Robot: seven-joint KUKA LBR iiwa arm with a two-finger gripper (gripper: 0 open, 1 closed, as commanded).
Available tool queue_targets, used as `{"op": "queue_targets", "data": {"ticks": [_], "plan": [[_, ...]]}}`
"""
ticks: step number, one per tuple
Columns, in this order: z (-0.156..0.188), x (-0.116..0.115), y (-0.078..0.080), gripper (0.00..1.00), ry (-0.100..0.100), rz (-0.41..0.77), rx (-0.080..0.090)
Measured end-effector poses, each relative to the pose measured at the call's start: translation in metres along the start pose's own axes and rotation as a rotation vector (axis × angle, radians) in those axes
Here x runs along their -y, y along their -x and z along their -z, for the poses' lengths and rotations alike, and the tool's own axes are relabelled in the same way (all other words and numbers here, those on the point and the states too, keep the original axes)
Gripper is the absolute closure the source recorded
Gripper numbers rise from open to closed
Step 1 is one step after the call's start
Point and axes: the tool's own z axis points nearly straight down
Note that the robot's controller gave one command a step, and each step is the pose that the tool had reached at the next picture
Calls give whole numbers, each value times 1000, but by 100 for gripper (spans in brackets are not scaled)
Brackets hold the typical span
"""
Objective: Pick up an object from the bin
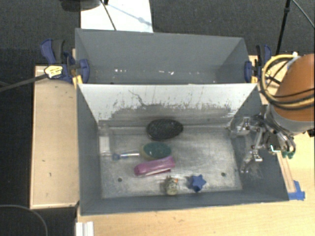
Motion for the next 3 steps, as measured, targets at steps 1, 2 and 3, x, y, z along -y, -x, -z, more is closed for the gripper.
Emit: {"op": "queue_targets", "data": {"ticks": [1, 2, 3], "plan": [[-158, -83, 61, 0, -1, 226, 12], [-128, -172, -3, 0, 2, 369, 4], [-119, -207, -5, 0, 0, 404, 8]]}}
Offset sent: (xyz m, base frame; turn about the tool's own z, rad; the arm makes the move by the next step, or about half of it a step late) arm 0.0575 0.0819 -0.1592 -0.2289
